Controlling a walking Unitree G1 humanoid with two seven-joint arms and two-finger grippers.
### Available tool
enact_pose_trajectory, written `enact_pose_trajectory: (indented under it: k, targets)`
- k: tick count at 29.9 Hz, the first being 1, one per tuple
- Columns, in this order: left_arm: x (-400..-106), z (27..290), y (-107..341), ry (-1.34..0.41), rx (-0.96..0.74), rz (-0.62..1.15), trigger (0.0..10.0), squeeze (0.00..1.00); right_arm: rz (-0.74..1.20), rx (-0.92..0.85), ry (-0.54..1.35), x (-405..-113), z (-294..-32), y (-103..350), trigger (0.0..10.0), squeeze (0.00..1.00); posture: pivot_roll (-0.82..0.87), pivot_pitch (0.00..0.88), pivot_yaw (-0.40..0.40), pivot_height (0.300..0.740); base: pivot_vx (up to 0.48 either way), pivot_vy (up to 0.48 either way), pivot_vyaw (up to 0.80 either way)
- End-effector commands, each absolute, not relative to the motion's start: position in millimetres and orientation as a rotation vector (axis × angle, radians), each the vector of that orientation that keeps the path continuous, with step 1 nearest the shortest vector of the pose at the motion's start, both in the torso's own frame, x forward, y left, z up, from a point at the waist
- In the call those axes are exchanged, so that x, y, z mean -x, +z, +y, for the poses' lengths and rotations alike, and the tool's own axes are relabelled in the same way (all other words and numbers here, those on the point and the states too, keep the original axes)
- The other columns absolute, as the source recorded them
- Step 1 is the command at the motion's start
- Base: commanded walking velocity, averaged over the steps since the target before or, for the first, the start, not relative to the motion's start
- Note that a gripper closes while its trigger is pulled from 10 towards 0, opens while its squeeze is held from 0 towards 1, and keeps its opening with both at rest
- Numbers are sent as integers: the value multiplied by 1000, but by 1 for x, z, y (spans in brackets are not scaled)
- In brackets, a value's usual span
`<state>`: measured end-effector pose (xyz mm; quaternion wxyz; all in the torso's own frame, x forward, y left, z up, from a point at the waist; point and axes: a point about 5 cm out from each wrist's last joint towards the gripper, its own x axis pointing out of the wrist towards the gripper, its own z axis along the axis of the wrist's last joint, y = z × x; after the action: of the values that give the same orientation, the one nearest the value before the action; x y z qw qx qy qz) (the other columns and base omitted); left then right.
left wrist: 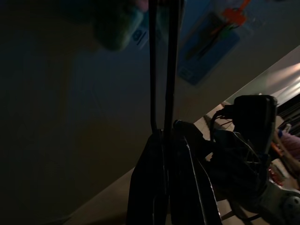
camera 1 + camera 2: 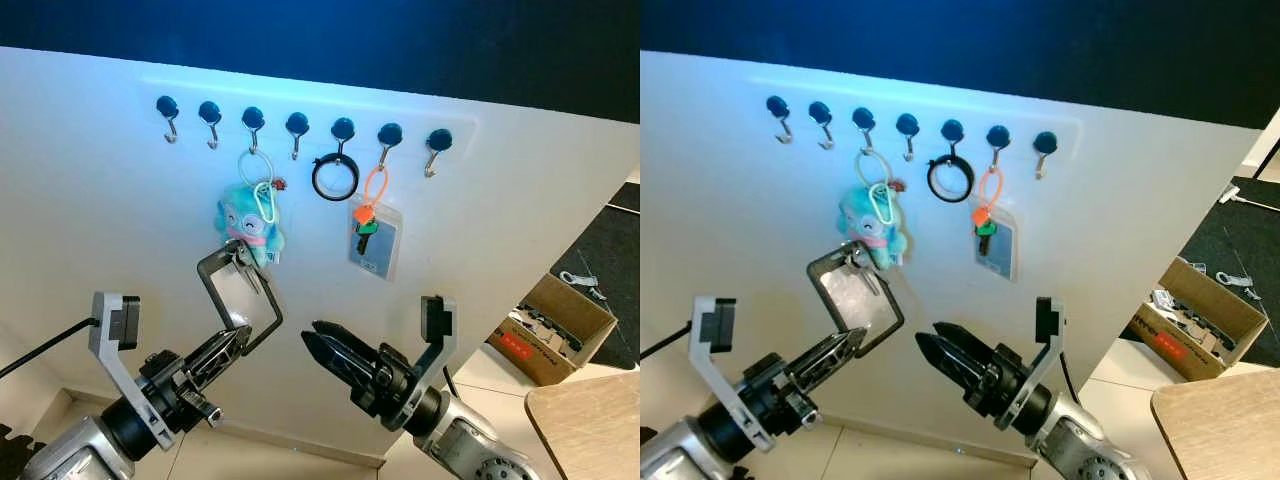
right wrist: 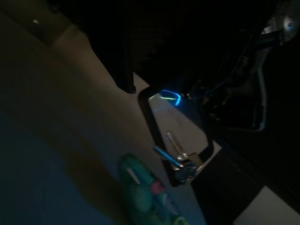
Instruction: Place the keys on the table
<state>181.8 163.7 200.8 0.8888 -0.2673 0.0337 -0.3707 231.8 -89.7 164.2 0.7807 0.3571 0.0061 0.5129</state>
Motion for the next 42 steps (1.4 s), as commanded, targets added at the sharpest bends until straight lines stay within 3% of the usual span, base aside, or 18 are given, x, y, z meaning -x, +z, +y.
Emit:
enact_pose_trajectory:
  k: [1, 13, 14, 15, 16, 17, 18, 20, 21, 22, 23, 24, 25, 26, 39, 40, 41, 42]
  targets:
    - [-178, 157, 205, -807, 587, 57, 10000, 0, 9, -783, 1147, -228, -88, 169, 10000, 0, 229, 162, -34, 740, 0, 0, 0]
    - [-172, 147, 222, -903, 704, 22, 10000, 0, -38, -892, 1198, -235, -80, 184, 9725, 0, 237, 153, -31, 740, 0, 0, 0]
    - [-170, 145, 221, -913, 710, 36, 10000, 0, -50, -909, 1213, -236, -78, 188, 8549, 0, 237, 153, -31, 740, 0, 0, 0]
    - [-170, 145, 221, -913, 710, 36, 10000, 0, -50, -909, 1213, -236, -78, 188, 8549, 0, 237, 153, -31, 740, 0, 0, 0]
    - [-168, 143, 219, -922, 715, 51, 10000, 0, -63, -925, 1229, -236, -77, 193, 7333, 0, 237, 153, -31, 740, 0, 0, 0]
    - [-168, 143, 219, -922, 715, 51, 10000, 0, -63, -925, 1229, -236, -77, 193, 7333, 0, 237, 153, -31, 740, 0, 0, 0]
    - [-167, 141, 218, -928, 722, 64, 10000, 0, -74, -939, 1244, -236, -76, 196, 6510, 0, 241, 149, -31, 740, 0, 0, 0]
    - [-166, 140, 217, -931, 728, 72, 10000, 0, -81, -948, 1254, -237, -76, 199, 5961, 0, 241, 149, -31, 740, 0, 0, 0]
    - [-166, 140, 217, -934, 736, 81, 10000, 0, -88, -961, 1267, -236, -76, 201, 4275, 0, 241, 149, -31, 740, 0, 0, 0]
    - [-166, 140, 217, -934, 736, 81, 10000, 0, -88, -961, 1267, -236, -76, 201, 4275, 0, 241, 149, -31, 740, 0, 0, 0]
    - [-165, 139, 217, -938, 745, 87, 10000, 0, -96, -980, 1281, -236, -76, 204, 3451, 0, 241, 148, -35, 740, 0, 0, 0]
    - [-165, 138, 218, -943, 753, 91, 10000, 0, -103, -998, 1295, -235, -77, 206, 1843, 0, 240, 148, -34, 740, 0, 0, 0]
    - [-165, 138, 218, -947, 757, 93, 10000, 0, -108, -1011, 1304, -234, -77, 208, 1490, 0, 240, 148, -34, 740, 0, 0, 0]
    - [-165, 137, 218, -950, 763, 93, 10000, 0, -113, -1027, 1311, -234, -78, 209, 0, 0, 240, 148, -34, 740, 0, 0, 0]
    - [-165, 135, 224, -961, 762, 75, 10000, 0, -97, -1075, 1340, -230, -78, 209, 0, 0, 240, 150, -32, 740, 0, 0, 0]
    - [-165, 135, 226, -964, 753, 59, 10000, 0, -78, -1050, 1333, -230, -76, 206, 10000, 0, 243, 154, -32, 740, 0, 0, 0]
    - [-165, 135, 226, -964, 753, 59, 10000, 0, -78, -1050, 1333, -230, -76, 206, 10000, 0, 243, 154, -32, 740, 0, 0, 0]
    - [-165, 136, 228, -962, 758, 47, 10000, 286, -68, -1040, 1329, -230, -75, 205, 10000, 0, 243, 154, -32, 740, 0, 0, 0]
